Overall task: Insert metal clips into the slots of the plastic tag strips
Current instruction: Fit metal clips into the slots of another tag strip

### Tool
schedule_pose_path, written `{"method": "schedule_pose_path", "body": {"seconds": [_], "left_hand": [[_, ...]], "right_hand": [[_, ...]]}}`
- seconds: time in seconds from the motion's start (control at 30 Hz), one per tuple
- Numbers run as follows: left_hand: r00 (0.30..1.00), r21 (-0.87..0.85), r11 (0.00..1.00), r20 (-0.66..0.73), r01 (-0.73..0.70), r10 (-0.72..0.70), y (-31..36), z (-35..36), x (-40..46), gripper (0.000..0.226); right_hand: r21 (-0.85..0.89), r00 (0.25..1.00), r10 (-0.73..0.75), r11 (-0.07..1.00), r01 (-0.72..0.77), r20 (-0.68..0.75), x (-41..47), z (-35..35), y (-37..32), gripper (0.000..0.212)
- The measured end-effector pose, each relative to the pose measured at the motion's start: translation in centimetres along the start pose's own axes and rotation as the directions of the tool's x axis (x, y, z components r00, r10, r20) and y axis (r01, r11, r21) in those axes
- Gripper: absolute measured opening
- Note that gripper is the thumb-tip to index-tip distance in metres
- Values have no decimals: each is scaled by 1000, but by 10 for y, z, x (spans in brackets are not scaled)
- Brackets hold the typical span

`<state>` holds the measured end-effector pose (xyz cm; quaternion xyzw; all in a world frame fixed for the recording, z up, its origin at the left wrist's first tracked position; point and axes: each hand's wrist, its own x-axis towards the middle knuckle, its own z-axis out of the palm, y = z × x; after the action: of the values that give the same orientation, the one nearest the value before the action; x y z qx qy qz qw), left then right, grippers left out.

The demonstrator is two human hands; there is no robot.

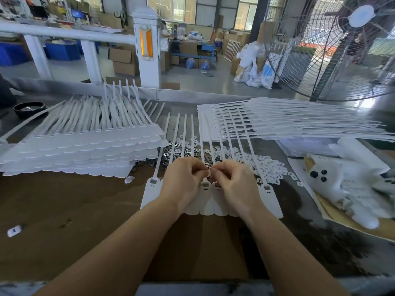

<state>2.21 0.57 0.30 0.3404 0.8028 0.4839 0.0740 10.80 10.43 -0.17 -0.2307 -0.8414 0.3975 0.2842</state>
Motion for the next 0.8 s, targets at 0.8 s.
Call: {"method": "schedule_pose_path", "body": {"seconds": [0.8], "left_hand": [[858, 662, 736, 450, -137, -246, -5, -100, 32, 8]], "right_hand": [[-254, 976, -216, 945, 205, -16, -9, 4, 5, 11]]}}
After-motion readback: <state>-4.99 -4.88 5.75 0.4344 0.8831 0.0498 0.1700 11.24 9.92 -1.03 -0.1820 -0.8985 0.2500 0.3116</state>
